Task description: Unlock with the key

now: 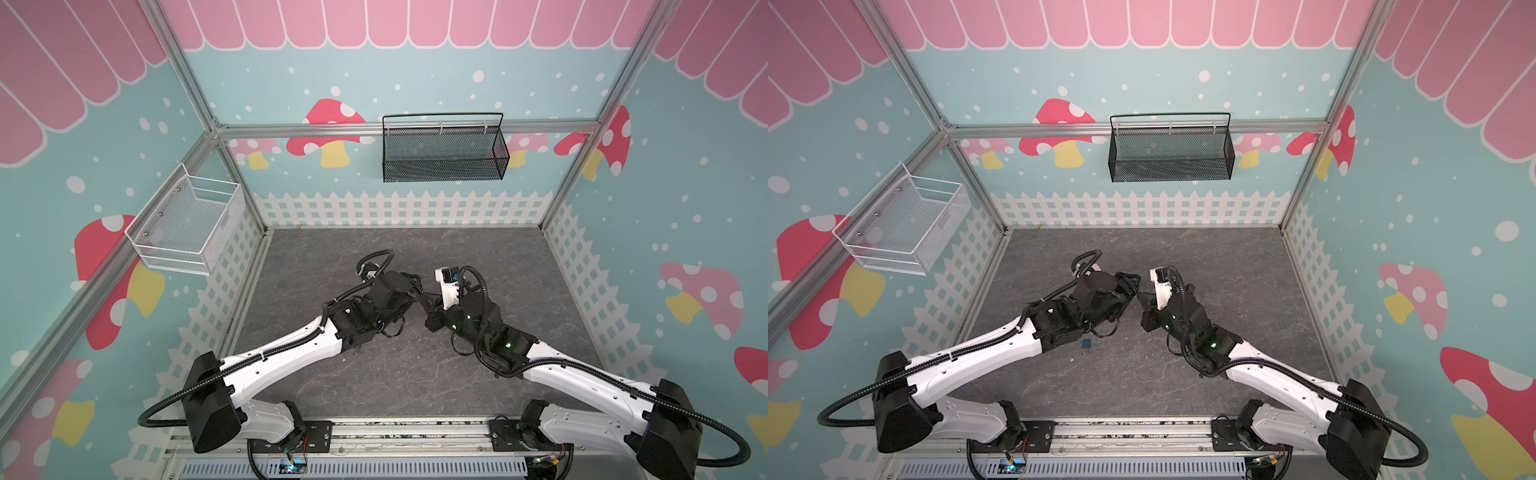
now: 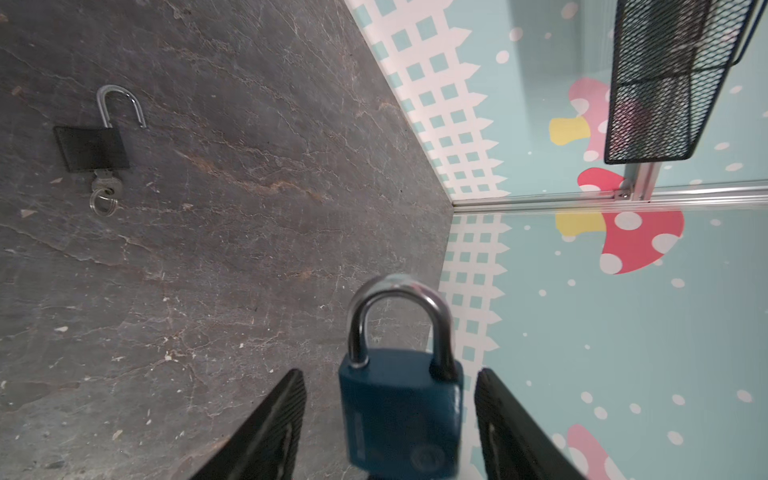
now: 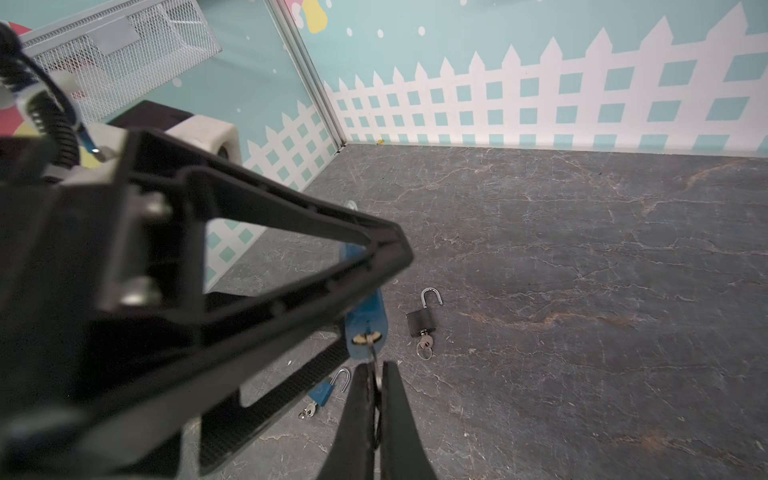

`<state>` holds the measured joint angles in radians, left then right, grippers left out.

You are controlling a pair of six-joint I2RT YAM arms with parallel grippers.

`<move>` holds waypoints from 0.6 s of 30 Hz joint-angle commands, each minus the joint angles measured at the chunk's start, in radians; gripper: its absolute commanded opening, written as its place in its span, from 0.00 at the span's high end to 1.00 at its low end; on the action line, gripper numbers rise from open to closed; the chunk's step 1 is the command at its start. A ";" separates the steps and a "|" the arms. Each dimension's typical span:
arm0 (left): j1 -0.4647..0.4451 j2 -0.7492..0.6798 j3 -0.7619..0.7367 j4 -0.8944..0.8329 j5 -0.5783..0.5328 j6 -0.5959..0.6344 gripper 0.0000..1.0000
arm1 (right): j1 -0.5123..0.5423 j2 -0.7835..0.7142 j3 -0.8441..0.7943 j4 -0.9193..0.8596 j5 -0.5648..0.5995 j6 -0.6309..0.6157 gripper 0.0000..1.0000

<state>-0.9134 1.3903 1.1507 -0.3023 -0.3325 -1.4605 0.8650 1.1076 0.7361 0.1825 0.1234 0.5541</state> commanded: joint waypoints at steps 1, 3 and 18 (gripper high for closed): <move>0.013 0.009 0.026 0.014 0.028 -0.021 0.45 | 0.007 0.002 0.029 0.046 0.015 -0.023 1.00; 0.015 0.007 0.020 0.028 0.030 -0.018 0.50 | 0.006 0.007 0.028 0.034 0.022 -0.018 1.00; 0.029 -0.027 -0.114 0.229 0.044 0.020 1.00 | -0.032 -0.015 0.048 0.059 -0.210 0.377 1.00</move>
<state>-0.8906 1.3819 1.0950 -0.1955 -0.2985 -1.4620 0.8371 1.1233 0.7578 0.1574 0.0486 0.7425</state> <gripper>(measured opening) 0.348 0.049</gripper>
